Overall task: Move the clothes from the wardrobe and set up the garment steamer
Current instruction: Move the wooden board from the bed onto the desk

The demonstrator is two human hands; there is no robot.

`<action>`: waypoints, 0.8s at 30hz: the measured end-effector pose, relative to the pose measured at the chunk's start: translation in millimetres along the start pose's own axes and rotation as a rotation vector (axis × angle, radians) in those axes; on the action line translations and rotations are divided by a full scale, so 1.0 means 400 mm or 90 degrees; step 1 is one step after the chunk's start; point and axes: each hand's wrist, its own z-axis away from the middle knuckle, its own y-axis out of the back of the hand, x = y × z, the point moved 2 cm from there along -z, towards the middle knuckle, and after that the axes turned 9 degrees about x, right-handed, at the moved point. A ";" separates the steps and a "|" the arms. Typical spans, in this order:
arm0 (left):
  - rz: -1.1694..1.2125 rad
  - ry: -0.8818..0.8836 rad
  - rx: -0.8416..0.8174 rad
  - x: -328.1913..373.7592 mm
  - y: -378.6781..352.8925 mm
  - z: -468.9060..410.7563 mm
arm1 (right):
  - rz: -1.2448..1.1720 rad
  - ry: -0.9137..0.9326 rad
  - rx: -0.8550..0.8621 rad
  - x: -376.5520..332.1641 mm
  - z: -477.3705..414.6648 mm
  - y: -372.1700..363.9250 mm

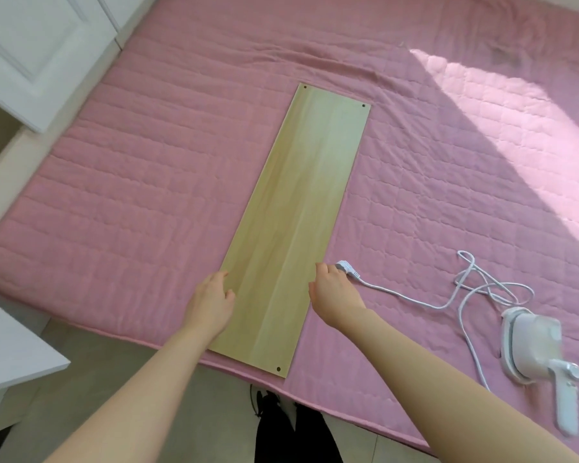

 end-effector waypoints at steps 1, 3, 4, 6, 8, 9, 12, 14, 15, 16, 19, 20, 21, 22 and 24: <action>-0.003 0.003 -0.001 -0.016 -0.021 -0.026 | -0.017 -0.019 -0.009 0.008 -0.025 -0.024; -0.003 0.017 -0.002 -0.043 -0.060 -0.076 | -0.060 -0.062 -0.022 0.019 -0.073 -0.061; -0.001 0.027 -0.003 -0.055 -0.077 -0.101 | -0.074 -0.075 -0.029 0.023 -0.095 -0.078; 0.002 0.039 -0.003 -0.079 -0.110 -0.146 | -0.089 -0.099 -0.043 0.025 -0.135 -0.110; 0.011 0.046 -0.009 -0.099 -0.139 -0.185 | -0.122 -0.148 -0.043 0.030 -0.171 -0.142; 0.016 0.053 -0.013 -0.106 -0.152 -0.201 | -0.144 -0.174 -0.044 0.033 -0.187 -0.159; 0.037 0.074 -0.024 -0.118 -0.182 -0.241 | -0.193 -0.243 -0.058 0.043 -0.226 -0.192; 0.064 0.096 -0.038 -0.120 -0.196 -0.262 | -0.226 -0.283 -0.078 0.045 -0.240 -0.197; 0.074 0.106 -0.046 -0.121 -0.202 -0.267 | -0.259 -0.309 -0.079 0.047 -0.244 -0.202; 0.082 0.113 -0.050 -0.124 -0.207 -0.270 | -0.297 -0.337 -0.077 0.049 -0.248 -0.207; 0.074 0.110 -0.050 -0.133 -0.220 -0.264 | -0.403 -0.412 -0.049 0.043 -0.257 -0.216; 0.062 0.102 -0.049 -0.136 -0.223 -0.261 | -0.420 -0.426 -0.045 0.040 -0.257 -0.216; 0.056 0.098 -0.047 -0.138 -0.223 -0.257 | -0.425 -0.435 -0.050 0.035 -0.255 -0.215; 0.056 0.100 -0.044 -0.138 -0.222 -0.254 | -0.427 -0.441 -0.060 0.030 -0.252 -0.214; 0.062 0.114 -0.031 -0.140 -0.216 -0.246 | -0.427 -0.443 -0.084 0.019 -0.243 -0.215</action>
